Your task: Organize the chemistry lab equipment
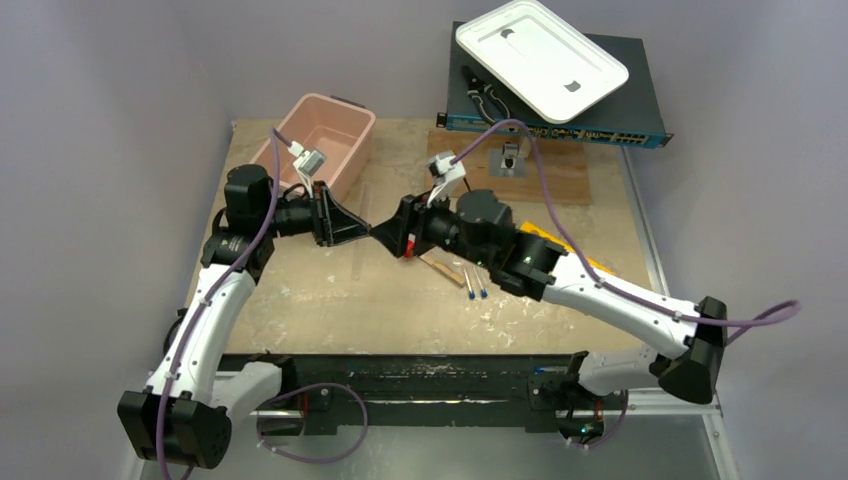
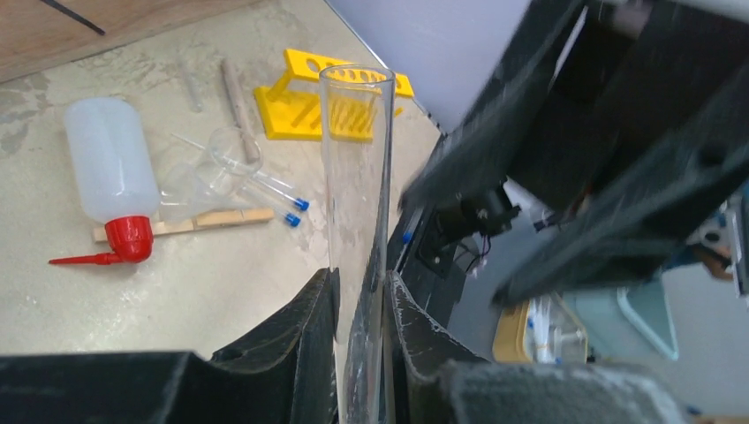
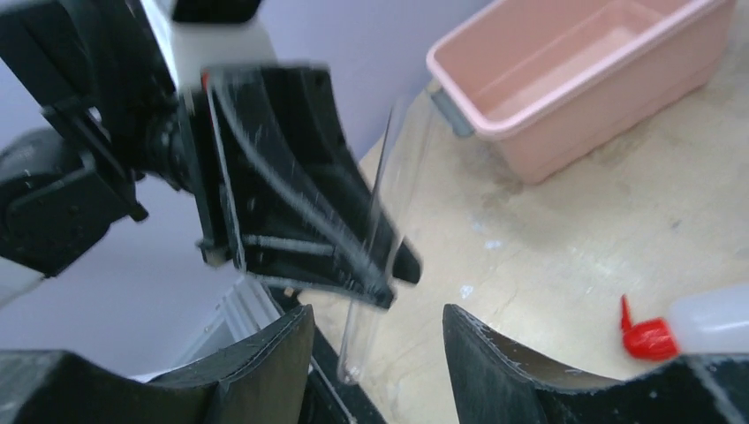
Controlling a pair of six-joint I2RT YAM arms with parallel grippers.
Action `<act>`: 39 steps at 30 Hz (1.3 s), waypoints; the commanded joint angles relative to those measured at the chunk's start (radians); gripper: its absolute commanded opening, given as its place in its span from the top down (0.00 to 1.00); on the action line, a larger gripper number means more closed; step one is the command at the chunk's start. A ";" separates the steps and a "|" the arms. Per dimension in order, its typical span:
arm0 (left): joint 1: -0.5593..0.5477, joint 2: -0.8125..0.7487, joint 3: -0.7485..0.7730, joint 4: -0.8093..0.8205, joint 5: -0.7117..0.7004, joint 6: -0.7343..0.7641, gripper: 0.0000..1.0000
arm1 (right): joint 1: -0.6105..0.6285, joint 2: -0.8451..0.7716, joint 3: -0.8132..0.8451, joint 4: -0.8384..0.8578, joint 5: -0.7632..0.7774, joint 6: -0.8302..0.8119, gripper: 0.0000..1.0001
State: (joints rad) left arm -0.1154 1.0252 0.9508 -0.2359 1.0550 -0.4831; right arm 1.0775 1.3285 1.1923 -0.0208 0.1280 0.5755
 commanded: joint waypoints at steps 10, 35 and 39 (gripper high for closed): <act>-0.070 -0.078 0.158 -0.454 0.158 0.533 0.95 | -0.080 -0.006 0.251 -0.245 -0.338 -0.197 0.33; -0.071 -0.070 0.150 -0.435 0.105 0.511 0.75 | -0.079 0.045 0.223 -0.189 -0.246 -0.100 1.00; -0.068 -0.071 0.157 -0.425 0.032 0.470 0.25 | -0.102 -0.003 0.221 -0.308 -0.087 -0.117 1.00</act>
State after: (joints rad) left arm -0.1841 0.9588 1.0756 -0.7006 1.1412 0.0368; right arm 0.9958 1.3857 1.4155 -0.2214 -0.1177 0.4881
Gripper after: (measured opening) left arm 0.578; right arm 0.180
